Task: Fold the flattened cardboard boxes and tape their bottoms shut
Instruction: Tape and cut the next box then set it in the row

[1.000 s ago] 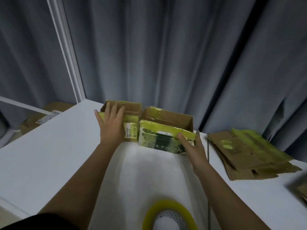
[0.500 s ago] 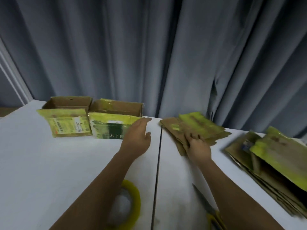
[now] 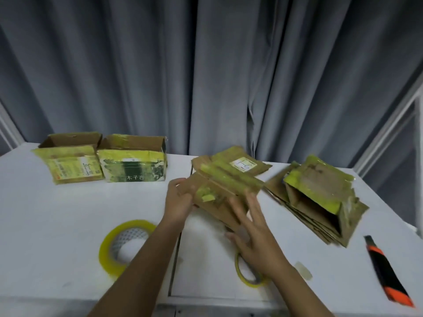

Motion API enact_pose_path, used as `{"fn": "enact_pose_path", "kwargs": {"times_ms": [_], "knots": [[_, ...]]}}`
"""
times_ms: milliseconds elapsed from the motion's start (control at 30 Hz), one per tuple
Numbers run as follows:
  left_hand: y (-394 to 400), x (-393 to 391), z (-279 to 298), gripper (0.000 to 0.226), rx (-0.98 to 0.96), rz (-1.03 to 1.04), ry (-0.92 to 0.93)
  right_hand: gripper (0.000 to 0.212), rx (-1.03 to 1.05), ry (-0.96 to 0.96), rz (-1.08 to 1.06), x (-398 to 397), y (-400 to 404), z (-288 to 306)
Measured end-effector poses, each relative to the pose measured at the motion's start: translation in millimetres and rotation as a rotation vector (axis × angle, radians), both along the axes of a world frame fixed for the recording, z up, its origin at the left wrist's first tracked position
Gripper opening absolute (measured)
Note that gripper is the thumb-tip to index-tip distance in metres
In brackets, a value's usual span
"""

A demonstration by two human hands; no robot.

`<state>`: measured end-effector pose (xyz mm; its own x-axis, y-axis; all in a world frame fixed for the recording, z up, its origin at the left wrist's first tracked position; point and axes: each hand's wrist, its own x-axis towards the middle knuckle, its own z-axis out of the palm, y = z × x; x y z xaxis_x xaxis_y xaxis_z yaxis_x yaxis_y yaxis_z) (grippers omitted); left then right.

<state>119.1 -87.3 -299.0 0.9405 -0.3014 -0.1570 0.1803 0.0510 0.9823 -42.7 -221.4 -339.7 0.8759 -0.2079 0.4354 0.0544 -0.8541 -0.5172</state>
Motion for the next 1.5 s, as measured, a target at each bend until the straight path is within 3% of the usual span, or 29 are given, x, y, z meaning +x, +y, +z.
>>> {"fn": "enact_pose_path", "kwargs": {"times_ms": [67,167,300,467,567,633,700,767,833,1000,1100,1200,1400,1500], "knots": [[11.6,-13.9,-2.3,0.018,0.034,0.113,-0.059,0.088,0.124,0.171,-0.223,-22.6,2.1,-16.6],[30.1,-34.2,3.4,0.019,-0.028,0.177,-0.079,0.096,-0.128,0.516,-0.320,-45.7,6.3,-34.8],[46.2,-52.5,10.7,0.021,-0.055,0.206,-0.084,0.060,-0.178,0.524,-0.339,-49.1,13.1,-28.6],[54.8,-67.1,22.5,0.021,-0.113,0.197,-0.069,0.058,-0.135,0.490,-0.617,-55.3,-18.7,-11.6],[56.7,-73.8,27.8,0.021,-0.127,0.181,-0.067,0.062,-0.106,0.596,-0.589,-55.9,-37.6,-4.8],[58.8,-76.2,30.5,0.023,-0.140,0.154,-0.048,0.052,0.101,0.450,-0.520,-51.5,-32.2,6.8],[61.1,-77.2,32.3,0.029,-0.156,0.119,-0.024,0.047,0.359,0.134,-0.451,-48.2,-22.7,20.7],[64.5,-77.2,33.9,0.032,-0.154,0.089,0.004,0.060,0.408,-0.045,-0.323,-48.6,-15.5,36.7],[68.5,-76.5,35.8,0.033,-0.144,0.059,0.036,0.071,0.228,-0.014,-0.214,-47.8,-17.7,44.4],[75.3,-70.5,38.5,0.036,-0.132,0.030,0.096,0.046,0.043,0.096,-0.142,-48.7,-21.3,51.1],[74.0,-70.6,37.9,0.041,-0.145,0.040,0.098,0.035,-0.155,-0.007,-0.206,-53.1,-14.4,49.9],[67.1,-80.2,38.4,0.060,-0.140,0.021,0.053,0.027,-0.347,-0.156,-0.303,-50.4,-4.6,48.5],[51.0,-102.0,30.6,0.093,-0.426,-0.128,0.154,0.018,-0.488,-0.088,-0.510,-38.9,24.9,46.3],[50.7,-111.8,29.3,0.095,-0.247,-0.153,-0.020,0.019,-0.490,-0.114,-0.516,-31.7,29.8,51.0]]}}
